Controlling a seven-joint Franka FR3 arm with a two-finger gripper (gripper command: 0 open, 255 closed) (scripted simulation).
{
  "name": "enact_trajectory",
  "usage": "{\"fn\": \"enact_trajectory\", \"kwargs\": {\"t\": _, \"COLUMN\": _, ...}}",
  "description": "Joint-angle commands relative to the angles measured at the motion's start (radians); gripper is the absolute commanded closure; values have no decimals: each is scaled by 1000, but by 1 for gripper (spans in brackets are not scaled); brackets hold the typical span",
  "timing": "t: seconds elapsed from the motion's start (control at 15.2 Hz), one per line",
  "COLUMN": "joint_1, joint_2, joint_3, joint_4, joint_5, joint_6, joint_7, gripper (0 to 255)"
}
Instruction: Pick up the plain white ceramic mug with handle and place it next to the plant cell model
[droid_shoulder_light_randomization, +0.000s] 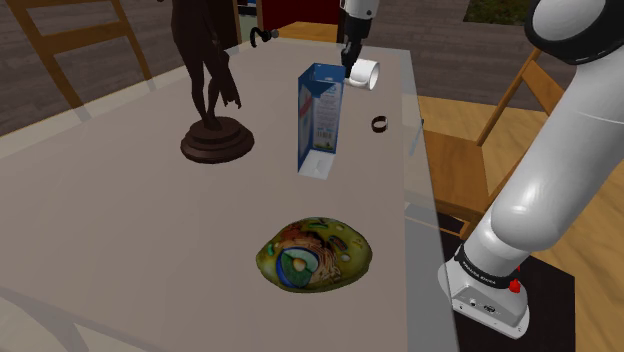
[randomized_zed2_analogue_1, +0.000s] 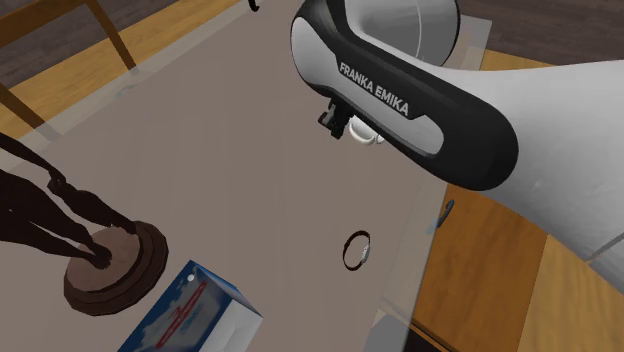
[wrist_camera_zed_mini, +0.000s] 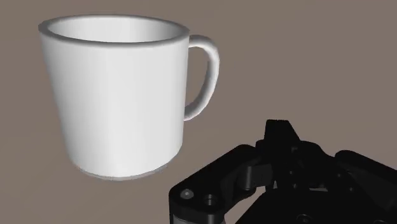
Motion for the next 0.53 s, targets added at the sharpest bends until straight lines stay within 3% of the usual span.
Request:
{"fn": "enact_trajectory", "kwargs": {"t": 0.0, "joint_1": 0, "joint_2": 0, "joint_3": 0, "joint_4": 0, "joint_5": 0, "joint_6": 0, "joint_7": 0, "gripper": 255}}
{"fn": "enact_trajectory", "kwargs": {"t": 0.07, "joint_1": 0, "joint_2": 0, "joint_3": 0, "joint_4": 0, "joint_5": 0, "joint_6": 0, "joint_7": 0, "gripper": 255}}
{"fn": "enact_trajectory", "kwargs": {"t": 0.13, "joint_1": 0, "joint_2": 0, "joint_3": 0, "joint_4": 0, "joint_5": 0, "joint_6": 0, "joint_7": 0, "gripper": 0}}
{"fn": "enact_trajectory", "kwargs": {"t": 0.46, "joint_1": -66, "joint_2": -210, "joint_3": -89, "joint_4": -281, "joint_5": 179, "joint_6": 235, "joint_7": -219, "gripper": 0}}
